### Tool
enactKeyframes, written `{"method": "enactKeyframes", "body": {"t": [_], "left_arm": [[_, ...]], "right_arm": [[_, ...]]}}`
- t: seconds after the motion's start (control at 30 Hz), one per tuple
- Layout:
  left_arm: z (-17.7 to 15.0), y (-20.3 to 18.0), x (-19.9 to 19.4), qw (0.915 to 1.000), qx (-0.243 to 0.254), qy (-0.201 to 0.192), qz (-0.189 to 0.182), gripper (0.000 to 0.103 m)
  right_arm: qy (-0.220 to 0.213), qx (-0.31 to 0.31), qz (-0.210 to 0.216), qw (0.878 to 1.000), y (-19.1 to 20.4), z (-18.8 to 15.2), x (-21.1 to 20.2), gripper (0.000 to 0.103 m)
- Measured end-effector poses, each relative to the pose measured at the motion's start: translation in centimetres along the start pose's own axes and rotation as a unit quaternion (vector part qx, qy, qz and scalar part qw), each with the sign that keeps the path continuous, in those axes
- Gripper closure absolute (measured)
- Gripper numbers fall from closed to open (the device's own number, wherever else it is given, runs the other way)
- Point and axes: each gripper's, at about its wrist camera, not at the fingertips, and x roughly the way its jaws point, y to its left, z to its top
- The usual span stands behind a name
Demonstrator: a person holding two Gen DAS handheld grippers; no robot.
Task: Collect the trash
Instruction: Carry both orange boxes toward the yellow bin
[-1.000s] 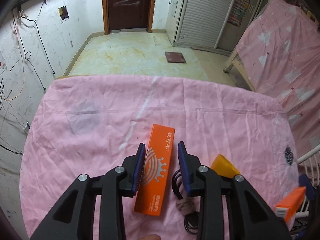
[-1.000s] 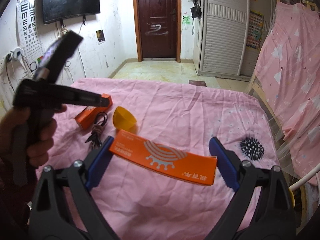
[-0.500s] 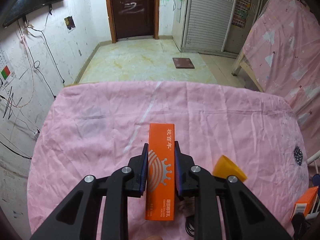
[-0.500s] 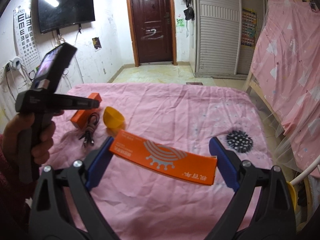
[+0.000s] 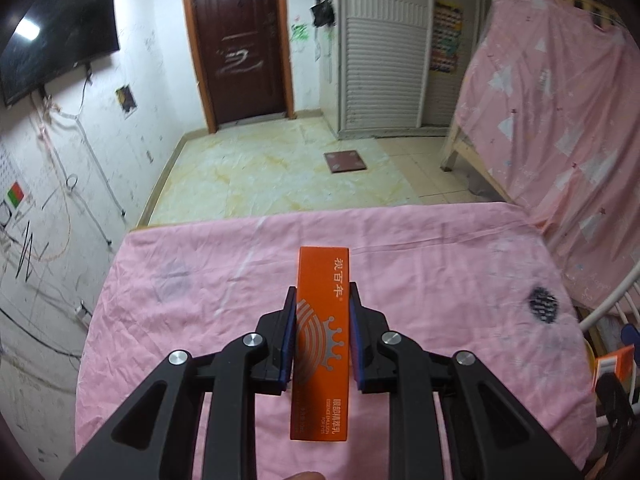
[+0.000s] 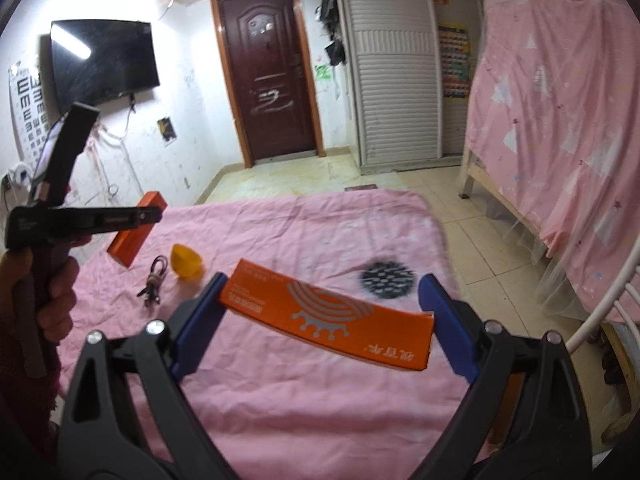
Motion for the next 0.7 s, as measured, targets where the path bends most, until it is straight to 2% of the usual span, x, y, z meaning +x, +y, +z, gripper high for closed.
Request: {"method": "enactKeyframes", "body": {"t": [0.5,0.7], "left_arm": [[-0.4,-8.4,-2.9,0.9977,0.059,-0.022,-0.024,0.087],[-1.1,-12.6,-4.2,0.9947,0.086,-0.026,-0.051,0.087]], "right_arm": [[-0.046,0.060,-0.034,0.997,-7.4,-0.8,-4.4,0.012],[-0.064,0.094,-0.052,0.992,-10.8,-1.2,-6.1,0.012]]}}
